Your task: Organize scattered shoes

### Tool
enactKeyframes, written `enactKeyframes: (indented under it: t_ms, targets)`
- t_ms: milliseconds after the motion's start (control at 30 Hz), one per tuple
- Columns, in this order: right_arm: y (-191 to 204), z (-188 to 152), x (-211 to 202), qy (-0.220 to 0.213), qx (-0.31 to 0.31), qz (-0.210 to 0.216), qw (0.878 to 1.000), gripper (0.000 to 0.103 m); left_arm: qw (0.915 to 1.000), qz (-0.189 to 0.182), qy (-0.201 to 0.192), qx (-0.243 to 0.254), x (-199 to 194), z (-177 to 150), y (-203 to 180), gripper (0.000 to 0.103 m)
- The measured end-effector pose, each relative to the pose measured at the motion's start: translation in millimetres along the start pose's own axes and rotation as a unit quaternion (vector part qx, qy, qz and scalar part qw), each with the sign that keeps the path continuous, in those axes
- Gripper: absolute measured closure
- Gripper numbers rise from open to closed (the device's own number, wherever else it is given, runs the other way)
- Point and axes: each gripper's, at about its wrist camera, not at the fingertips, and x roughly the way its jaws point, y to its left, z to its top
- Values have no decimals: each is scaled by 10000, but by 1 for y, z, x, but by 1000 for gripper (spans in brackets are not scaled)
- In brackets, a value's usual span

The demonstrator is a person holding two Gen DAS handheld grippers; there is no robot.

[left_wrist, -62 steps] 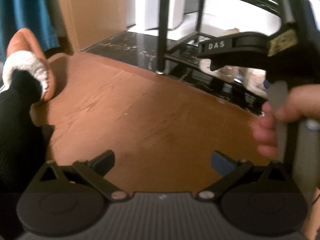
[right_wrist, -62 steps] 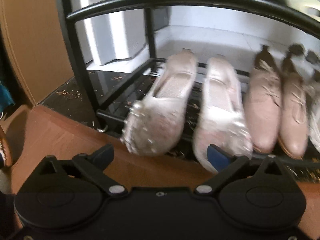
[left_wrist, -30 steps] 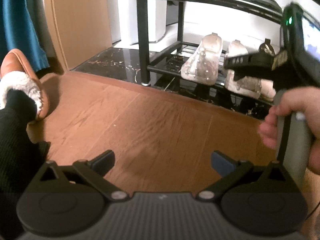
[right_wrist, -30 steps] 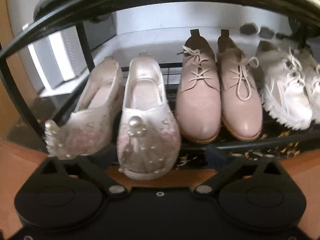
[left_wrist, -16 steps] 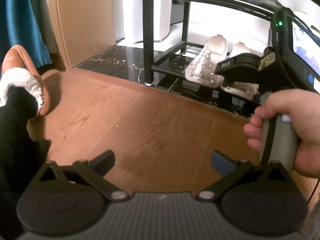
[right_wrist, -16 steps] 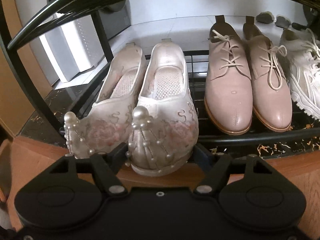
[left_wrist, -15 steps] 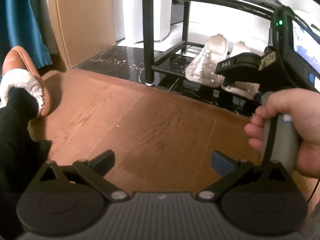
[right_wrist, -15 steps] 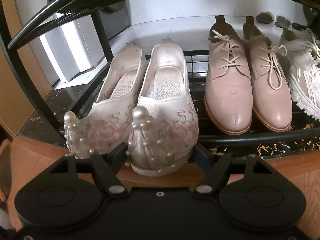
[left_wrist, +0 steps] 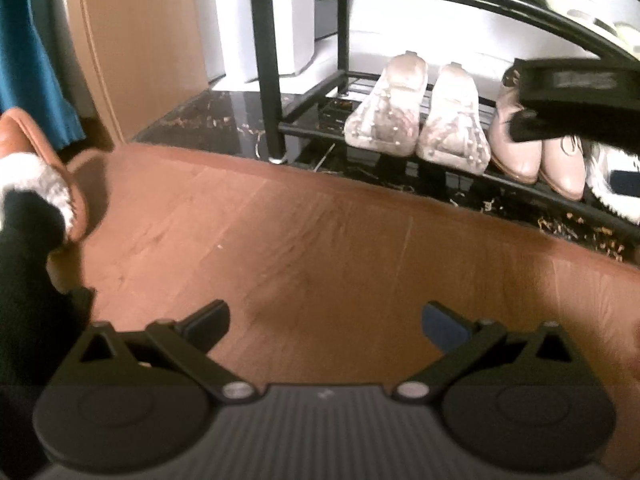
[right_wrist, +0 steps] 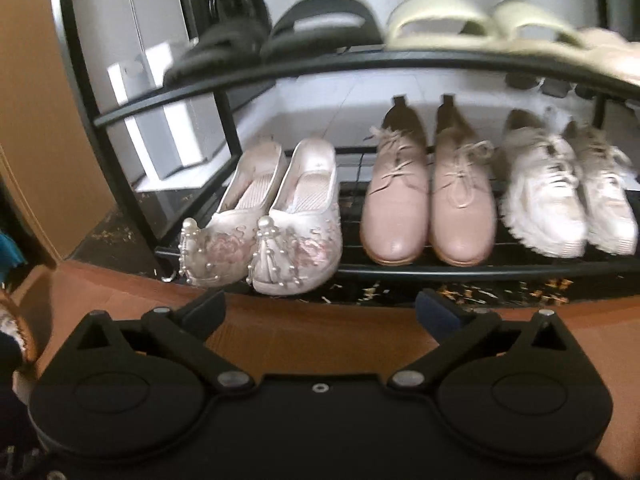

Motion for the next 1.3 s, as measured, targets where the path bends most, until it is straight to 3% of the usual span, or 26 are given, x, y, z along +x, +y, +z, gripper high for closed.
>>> enactKeyframes:
  t_ms: [67,133,333,500,633,833,1300]
  targets:
    - [-5,-3,-13,-43,33,-13,10000,0,9999,101,18,110,-4,-1,-3,1]
    - [-12,-10,-32,-50,112,-49,9999,0,9999,-25,141,94,-5,-1,-4,1]
    - [-29,-22,-59,-33,317,-221,9992,0,9951,-886,390,-191,-10,-5,0,1]
    - [-49,-27,-79,4,532,-323,9981,0,9919,-1210,227,-316,-22,-5,1,1]
    - [-59,-30,-88,41,631,-411,9972,0,9920,-1209,222,-277,-25,-5,-3,1]
    - [-60,-31,-89,90,693,-383,9968,0,9954,-913,257,95,-27,-5,-18,1]
    - [-62,-33,-83,224,891,-439,9948,0,9907,-1245,414,346,-25,-9,-29,1]
